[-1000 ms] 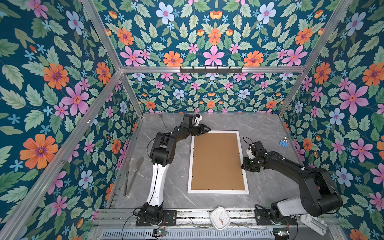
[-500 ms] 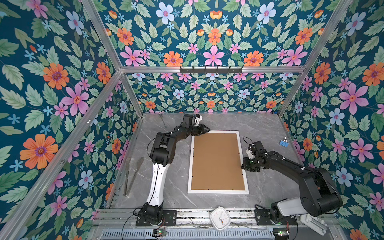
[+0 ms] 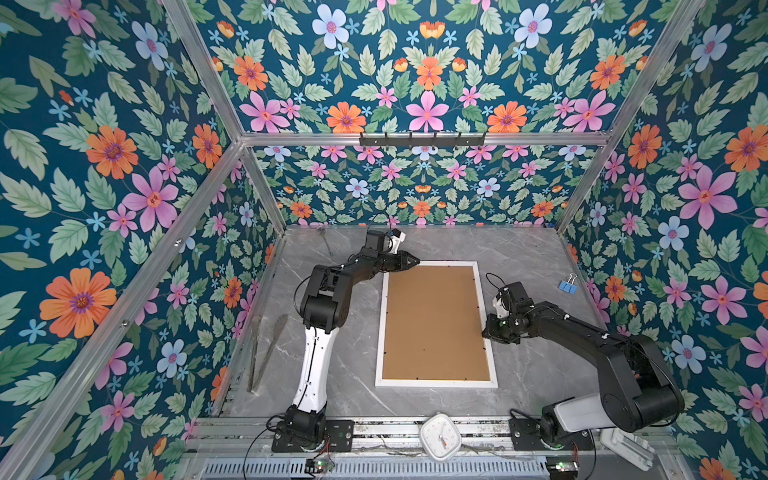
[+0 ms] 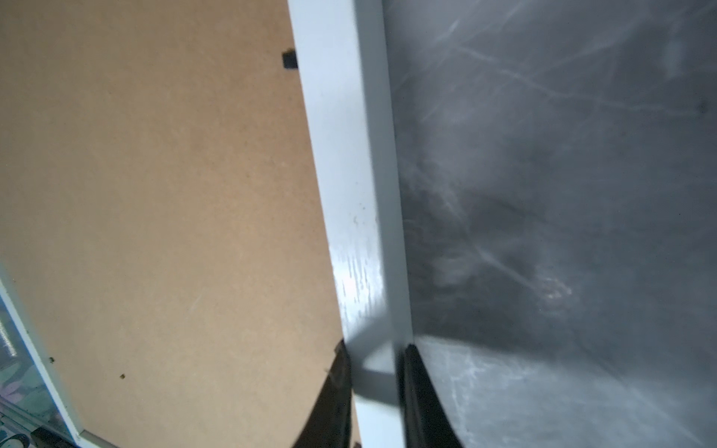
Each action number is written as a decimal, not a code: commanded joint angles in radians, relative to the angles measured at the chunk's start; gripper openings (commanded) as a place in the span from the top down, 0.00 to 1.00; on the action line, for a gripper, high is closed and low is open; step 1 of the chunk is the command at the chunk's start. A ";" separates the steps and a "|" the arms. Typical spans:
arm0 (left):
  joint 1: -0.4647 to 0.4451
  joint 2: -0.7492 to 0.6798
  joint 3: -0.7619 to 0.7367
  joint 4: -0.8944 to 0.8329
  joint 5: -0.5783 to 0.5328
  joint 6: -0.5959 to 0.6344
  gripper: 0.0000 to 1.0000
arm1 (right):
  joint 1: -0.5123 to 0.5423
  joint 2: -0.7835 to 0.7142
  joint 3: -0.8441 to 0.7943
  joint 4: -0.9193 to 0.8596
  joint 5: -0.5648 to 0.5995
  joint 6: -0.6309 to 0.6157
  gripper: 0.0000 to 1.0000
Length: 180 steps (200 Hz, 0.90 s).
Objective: Put the photo into the frame
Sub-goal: 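Pinch the far frame edge with the left gripper while right pinches side edge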
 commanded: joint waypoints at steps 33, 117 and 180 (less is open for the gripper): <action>-0.014 0.008 0.012 -0.216 -0.015 0.071 0.65 | 0.000 0.017 -0.005 -0.015 0.048 0.054 0.82; -0.024 0.016 0.057 -0.352 -0.091 0.163 0.68 | 0.002 0.027 0.004 -0.017 0.056 0.062 0.82; -0.035 0.024 0.075 -0.441 -0.167 0.221 0.68 | 0.002 0.029 0.007 -0.020 0.067 0.071 0.82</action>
